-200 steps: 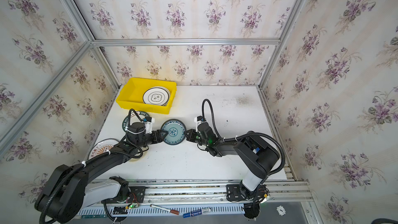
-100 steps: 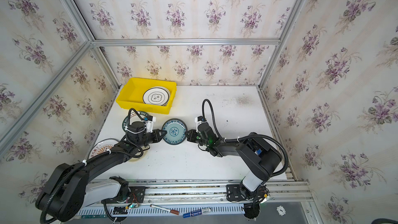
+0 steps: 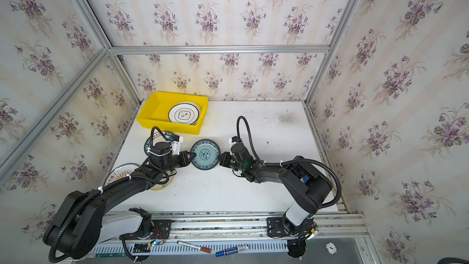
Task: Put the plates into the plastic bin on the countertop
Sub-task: 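Tilt the floral plate upright toward the left gripper while the left gripper grasps its rim, then carry the floral plate to the bin with the left gripper while the right withdraws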
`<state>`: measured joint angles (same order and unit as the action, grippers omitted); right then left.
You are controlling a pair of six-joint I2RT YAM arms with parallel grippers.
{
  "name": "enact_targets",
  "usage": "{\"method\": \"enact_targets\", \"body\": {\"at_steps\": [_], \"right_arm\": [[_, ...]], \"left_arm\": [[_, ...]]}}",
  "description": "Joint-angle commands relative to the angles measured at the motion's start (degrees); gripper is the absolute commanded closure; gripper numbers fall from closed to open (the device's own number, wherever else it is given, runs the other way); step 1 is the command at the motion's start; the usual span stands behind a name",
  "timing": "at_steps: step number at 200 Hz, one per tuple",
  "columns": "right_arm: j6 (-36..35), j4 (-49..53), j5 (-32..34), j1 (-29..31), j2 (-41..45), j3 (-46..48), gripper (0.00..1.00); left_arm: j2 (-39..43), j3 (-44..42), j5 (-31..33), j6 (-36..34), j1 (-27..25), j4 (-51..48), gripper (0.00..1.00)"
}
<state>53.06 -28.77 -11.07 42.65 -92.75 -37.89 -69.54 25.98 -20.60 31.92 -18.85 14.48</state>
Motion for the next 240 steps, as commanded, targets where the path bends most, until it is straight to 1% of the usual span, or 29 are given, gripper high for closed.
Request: {"method": "enact_targets", "body": {"at_steps": [1,16,50,54,65,70,80,94,110,125,138,147,192,212,240], "right_arm": [[-2.7,-3.8,-5.0,0.9,0.6,-2.4,0.89],[-2.5,-3.4,-5.2,1.2,0.1,-3.3,0.84],[-3.4,-2.0,-4.0,1.7,0.3,-4.4,0.68],[-3.5,-1.6,-3.9,1.7,0.4,-4.6,0.67],[-3.9,-0.6,-3.8,1.7,0.5,-5.1,0.61],[-4.1,-0.3,-3.8,1.8,0.5,-5.3,0.55],[-4.3,0.1,-4.0,1.8,0.6,-5.8,0.49],[-4.7,1.0,-4.3,1.8,0.6,-6.4,0.45],[-5.0,2.7,-3.7,1.8,1.1,-7.1,0.38],[-5.6,4.3,-2.4,1.8,2.0,-7.1,0.28],[-6.4,6.4,-0.9,1.8,3.1,-7.2,0.08],[-7.0,7.6,-0.3,1.8,3.8,-7.3,0.01],[-9.8,12.1,2.3,1.8,8.0,-7.1,0.01],[-11.6,14.8,3.6,1.8,10.6,-7.0,0.01],[-13.6,18.1,5.8,1.8,15.0,-5.7,0.01]], "left_arm": [[1.5,-0.2,5.4,-3.2,-0.2,-2.5,1.00],[2.4,-0.9,6.3,-2.2,-0.2,-2.1,1.00],[3.8,-1.1,6.8,-2.2,-0.2,-2.6,1.00],[3.9,-1.1,8.5,-2.3,-0.2,-2.8,1.00],[3.9,-0.9,9.4,-2.3,-0.2,-3.5,1.00],[3.9,-0.9,9.5,-2.3,-0.2,-3.7,1.00],[4.0,-0.9,9.6,-2.2,-0.2,-3.7,1.00],[4.2,-0.9,9.5,-2.3,-0.2,-3.6,1.00],[4.6,-1.1,10.0,-2.3,-0.2,-3.7,1.00],[4.9,-1.2,10.6,-2.2,-0.1,-3.8,1.00],[5.2,-1.3,10.8,-2.2,-0.1,-3.8,1.00],[5.3,-1.5,11.1,-2.0,-0.1,-3.7,1.00],[5.4,-1.3,11.8,-1.2,-0.1,-3.6,1.00],[5.5,-1.0,13.6,-0.4,0.1,-3.7,1.00],[4.0,1.2,14.3,1.2,1.3,-4.1,1.00]]}}
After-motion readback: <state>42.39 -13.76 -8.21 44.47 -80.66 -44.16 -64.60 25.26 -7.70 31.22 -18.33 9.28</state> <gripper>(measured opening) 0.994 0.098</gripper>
